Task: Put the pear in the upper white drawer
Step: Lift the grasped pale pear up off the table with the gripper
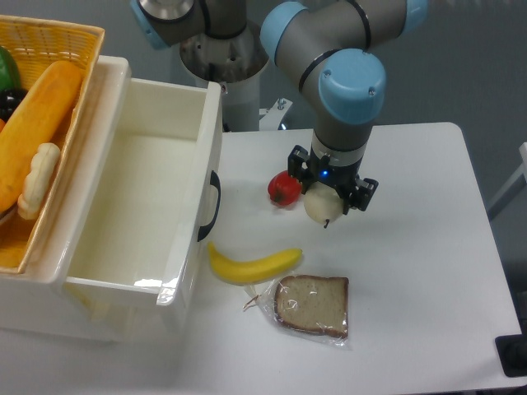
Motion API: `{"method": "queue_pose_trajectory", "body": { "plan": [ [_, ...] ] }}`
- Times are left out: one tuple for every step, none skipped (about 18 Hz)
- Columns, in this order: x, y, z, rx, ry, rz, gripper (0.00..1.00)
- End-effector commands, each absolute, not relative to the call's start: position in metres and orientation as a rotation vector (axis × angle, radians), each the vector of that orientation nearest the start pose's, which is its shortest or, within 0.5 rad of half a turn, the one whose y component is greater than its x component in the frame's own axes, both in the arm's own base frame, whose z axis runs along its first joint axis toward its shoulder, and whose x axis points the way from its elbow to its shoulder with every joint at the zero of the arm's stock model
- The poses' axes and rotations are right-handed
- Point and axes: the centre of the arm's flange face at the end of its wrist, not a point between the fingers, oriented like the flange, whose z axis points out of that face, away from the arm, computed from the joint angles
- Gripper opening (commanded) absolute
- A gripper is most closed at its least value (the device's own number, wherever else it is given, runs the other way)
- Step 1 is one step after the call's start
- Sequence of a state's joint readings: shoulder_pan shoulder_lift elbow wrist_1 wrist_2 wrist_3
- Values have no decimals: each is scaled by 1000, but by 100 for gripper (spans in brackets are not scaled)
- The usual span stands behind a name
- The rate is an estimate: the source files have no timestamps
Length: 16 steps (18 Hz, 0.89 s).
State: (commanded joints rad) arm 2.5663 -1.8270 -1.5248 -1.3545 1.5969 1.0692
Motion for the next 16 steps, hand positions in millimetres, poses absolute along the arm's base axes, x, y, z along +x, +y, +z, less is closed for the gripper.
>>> {"method": "queue_pose_trajectory", "body": {
  "plan": [
    [-424,432,391,-3161,119,27,60],
    [-426,430,392,-3158,111,26,60],
    [-426,429,393,-3158,99,28,60],
    [-426,429,393,-3159,92,26,60],
    [-425,428,395,-3157,87,27,60],
    [-425,424,399,-3158,80,25,60],
    [-426,420,401,-3158,68,16,60],
    [-425,415,409,-3150,56,19,60],
    [-427,406,417,-3140,32,18,60],
    [-430,397,422,-3131,0,-1,60],
    [-428,391,429,-3113,-16,-19,60],
    [-428,387,433,-3095,-35,-37,60],
    [-426,384,437,-3089,-57,-52,60],
    [-422,381,443,-3087,-99,-54,60],
    [-419,379,451,-3082,-144,-48,60],
    [-416,378,457,-3075,-174,-35,60]
  ]
}}
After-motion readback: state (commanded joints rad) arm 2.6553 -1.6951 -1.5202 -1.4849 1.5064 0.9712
